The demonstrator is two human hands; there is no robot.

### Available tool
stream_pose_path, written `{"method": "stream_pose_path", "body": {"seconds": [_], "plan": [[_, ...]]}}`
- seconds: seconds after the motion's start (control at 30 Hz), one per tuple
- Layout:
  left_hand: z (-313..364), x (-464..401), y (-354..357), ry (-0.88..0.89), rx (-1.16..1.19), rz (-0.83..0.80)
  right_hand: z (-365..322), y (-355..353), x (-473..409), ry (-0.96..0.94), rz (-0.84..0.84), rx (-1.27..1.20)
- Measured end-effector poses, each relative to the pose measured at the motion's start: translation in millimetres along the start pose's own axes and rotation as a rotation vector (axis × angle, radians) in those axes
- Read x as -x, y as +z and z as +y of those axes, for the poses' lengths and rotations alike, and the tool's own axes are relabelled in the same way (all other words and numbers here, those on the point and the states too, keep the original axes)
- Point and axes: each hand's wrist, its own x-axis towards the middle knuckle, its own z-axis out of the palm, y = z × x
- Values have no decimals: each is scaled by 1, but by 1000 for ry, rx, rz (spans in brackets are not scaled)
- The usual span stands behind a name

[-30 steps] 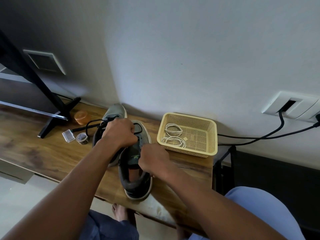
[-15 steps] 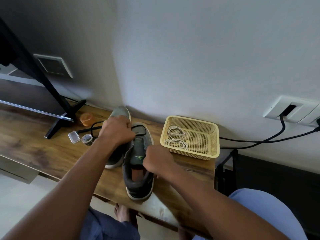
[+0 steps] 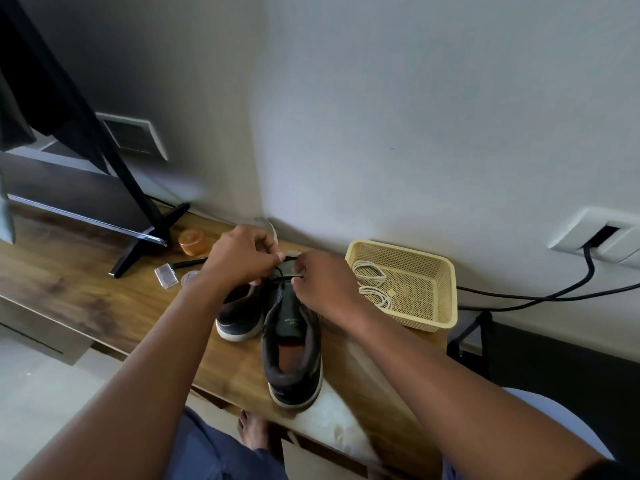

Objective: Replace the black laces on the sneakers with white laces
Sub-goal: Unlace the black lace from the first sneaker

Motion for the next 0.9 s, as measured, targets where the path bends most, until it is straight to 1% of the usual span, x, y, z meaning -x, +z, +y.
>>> {"method": "stream_pose_path", "body": {"seconds": [0.1,0.2,0.3,0.33,0.43,0.5,0.6,0.63,0.73,0.8,0.9], "plan": [[-1,1,1,-66,17,17,-4,2,-9,-53,-41,12],[-1,-1,1,-54,6,54,-3,6,-16,-96,-65,49],[-7,-1,-2,-82,-5,66,-7,16,-18,-102,-63,50],[-10,-2,-4,-106,-48,20,-9,19,-18,-98,-64,38],[-12,0,-1,-181,-242,-219,-11,23,-20,-89,-56,-21],[-13,0,1,-187,-355,-296,-10,25,-22,-99,-43,-19],[-11,2,5,-199,-355,-389,-10,30,-23,-115,-52,-27],[-11,4,9,-180,-398,-380,-10,31,-23,-119,-59,-38],[-5,8,29,-83,-582,-236,-10,32,-24,-91,-59,-95],[-3,7,40,-50,-615,-161,-9,34,-25,-56,-31,-149],[-8,3,43,-76,-622,-97,-8,37,-26,-22,-25,-280]]}}
